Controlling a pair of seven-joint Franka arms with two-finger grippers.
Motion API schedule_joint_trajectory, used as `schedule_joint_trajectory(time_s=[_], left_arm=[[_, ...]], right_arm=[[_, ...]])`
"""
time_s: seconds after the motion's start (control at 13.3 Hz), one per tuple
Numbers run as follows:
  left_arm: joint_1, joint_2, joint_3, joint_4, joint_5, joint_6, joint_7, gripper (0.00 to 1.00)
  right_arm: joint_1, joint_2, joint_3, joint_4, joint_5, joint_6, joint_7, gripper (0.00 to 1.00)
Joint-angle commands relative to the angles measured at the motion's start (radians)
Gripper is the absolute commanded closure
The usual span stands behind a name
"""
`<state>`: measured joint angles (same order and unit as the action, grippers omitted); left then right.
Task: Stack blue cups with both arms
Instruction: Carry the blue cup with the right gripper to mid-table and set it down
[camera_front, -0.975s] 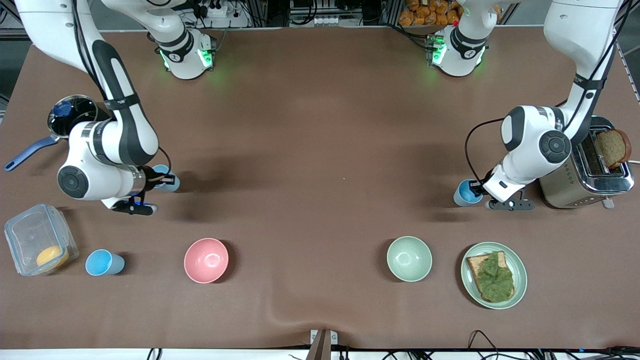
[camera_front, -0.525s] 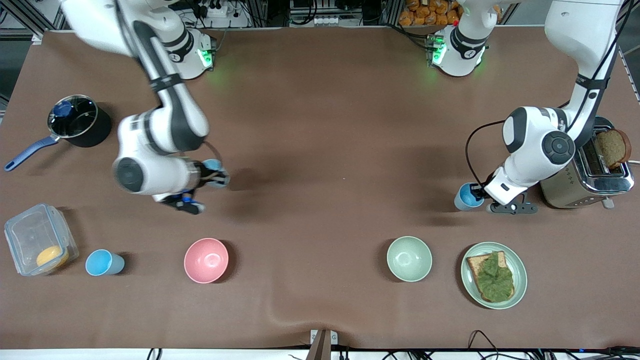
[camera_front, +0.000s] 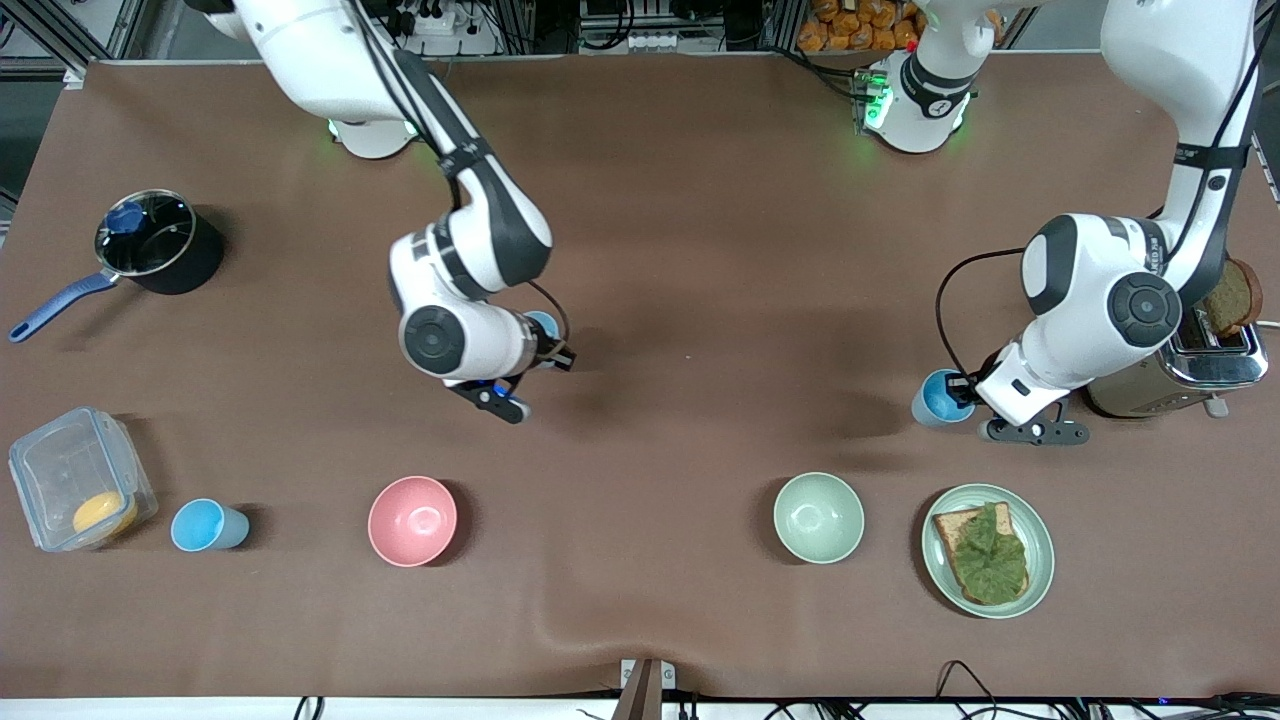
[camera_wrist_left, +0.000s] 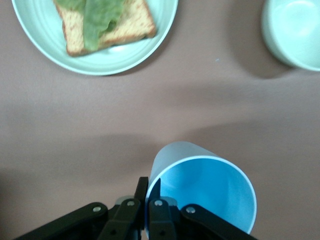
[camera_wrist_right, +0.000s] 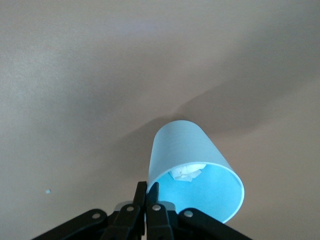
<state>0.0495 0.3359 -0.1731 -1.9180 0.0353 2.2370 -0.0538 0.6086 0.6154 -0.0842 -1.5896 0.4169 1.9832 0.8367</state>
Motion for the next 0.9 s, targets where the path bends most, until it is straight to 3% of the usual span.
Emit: schedule_joint_trajectory(time_s=[0.0, 0.15, 0.22, 0.3, 0.53, 0.82], left_arm=[[-0.022, -0.008, 0.0, 0.059, 0.009, -0.079, 0.015, 1.0], [-0.022, -0.009, -0.011, 0.08, 0.009, -0.1, 0.019, 1.0], [-0.022, -0.011, -0.025, 0.086, 0.009, -0.1, 0.017, 1.0], [-0.022, -0.012, -0.034, 0.088, 0.009, -0.102, 0.014, 1.0], [-0.022, -0.024, -0.066, 0.099, 0.008, -0.103, 0.006, 1.0], [-0.022, -0.023, -0.137, 0.172, -0.008, -0.198, -0.061, 1.0]], right_arm=[[0.026, 0.046, -0.014, 0.039, 0.037, 0.025, 0.016, 1.0], [0.025, 0.044, -0.014, 0.039, 0.037, 0.023, 0.016, 0.98], [0.022, 0.044, -0.014, 0.04, 0.037, 0.022, 0.016, 0.42], [0.016, 0.04, -0.014, 0.04, 0.034, 0.02, 0.015, 0.0], [-0.006, 0.024, -0.022, 0.111, 0.019, -0.032, -0.001, 0.0], [-0.151, -0.02, -0.025, 0.192, 0.007, -0.257, -0.147, 0.0]])
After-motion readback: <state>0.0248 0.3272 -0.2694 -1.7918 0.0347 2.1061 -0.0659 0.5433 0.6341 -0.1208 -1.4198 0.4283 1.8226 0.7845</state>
